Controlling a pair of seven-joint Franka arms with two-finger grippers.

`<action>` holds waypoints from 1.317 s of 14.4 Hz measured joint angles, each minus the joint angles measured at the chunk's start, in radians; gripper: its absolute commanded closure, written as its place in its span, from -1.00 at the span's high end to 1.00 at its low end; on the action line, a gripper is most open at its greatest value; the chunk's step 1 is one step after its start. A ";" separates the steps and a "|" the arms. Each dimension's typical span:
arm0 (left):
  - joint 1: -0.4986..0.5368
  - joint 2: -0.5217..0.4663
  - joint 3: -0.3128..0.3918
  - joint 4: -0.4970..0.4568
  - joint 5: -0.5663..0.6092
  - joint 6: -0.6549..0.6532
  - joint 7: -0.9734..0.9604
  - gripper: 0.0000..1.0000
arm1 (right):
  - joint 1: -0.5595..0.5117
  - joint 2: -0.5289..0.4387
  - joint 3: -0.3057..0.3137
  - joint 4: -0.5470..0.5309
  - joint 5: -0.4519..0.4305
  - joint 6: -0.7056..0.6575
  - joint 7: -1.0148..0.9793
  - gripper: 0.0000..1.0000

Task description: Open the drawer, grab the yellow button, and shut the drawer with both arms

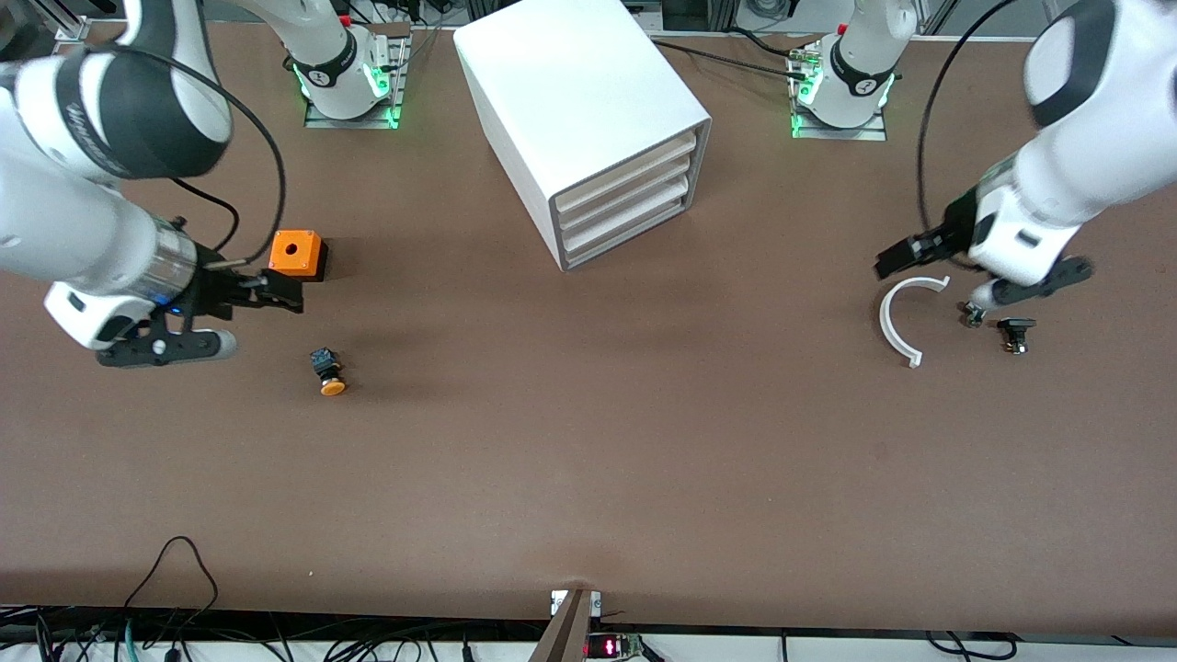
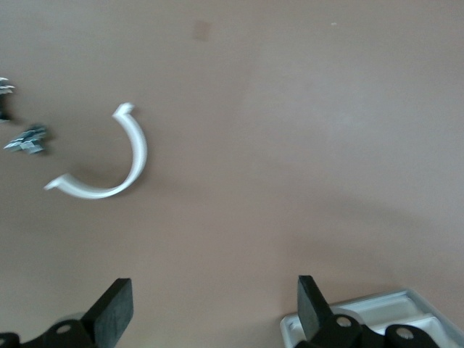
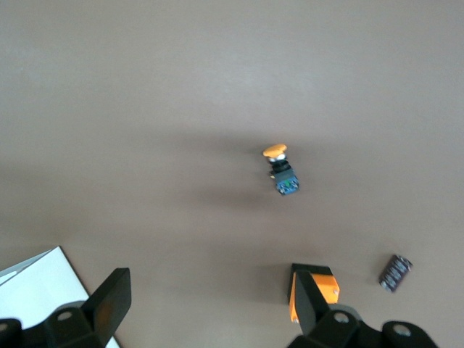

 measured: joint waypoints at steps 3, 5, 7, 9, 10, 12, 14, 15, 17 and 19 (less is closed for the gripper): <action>-0.001 -0.050 0.008 0.031 0.071 -0.072 0.053 1.00 | -0.112 -0.028 0.021 0.002 -0.001 -0.050 -0.025 1.00; -0.001 -0.051 0.009 0.031 0.082 -0.074 0.080 1.00 | -0.198 -0.043 0.053 0.002 -0.024 -0.069 -0.097 1.00; 0.004 -0.041 0.012 0.031 0.084 -0.074 0.085 1.00 | -0.238 -0.046 0.072 0.002 -0.089 -0.077 -0.167 1.00; 0.012 -0.031 0.013 0.031 0.084 -0.074 0.093 1.00 | -0.242 -0.046 0.075 0.000 -0.122 -0.120 -0.176 1.00; 0.013 -0.028 0.013 0.031 0.084 -0.074 0.095 1.00 | -0.242 -0.048 0.073 -0.001 -0.128 -0.146 -0.176 1.00; 0.014 -0.027 0.013 0.031 0.084 -0.074 0.096 1.00 | -0.244 -0.068 0.068 -0.036 -0.132 -0.143 -0.176 1.00; 0.014 -0.027 0.013 0.032 0.084 -0.074 0.097 1.00 | -0.246 -0.121 0.065 -0.131 -0.133 -0.070 -0.176 1.00; 0.014 -0.027 0.013 0.032 0.085 -0.073 0.097 1.00 | -0.246 -0.155 0.065 -0.186 -0.134 -0.035 -0.176 1.00; 0.014 -0.027 0.013 0.032 0.085 -0.071 0.099 1.00 | -0.246 -0.205 0.066 -0.254 -0.134 -0.002 -0.176 1.00; 0.016 -0.027 0.014 0.032 0.085 -0.063 0.138 1.00 | -0.243 -0.229 0.071 -0.277 -0.136 0.018 -0.176 1.00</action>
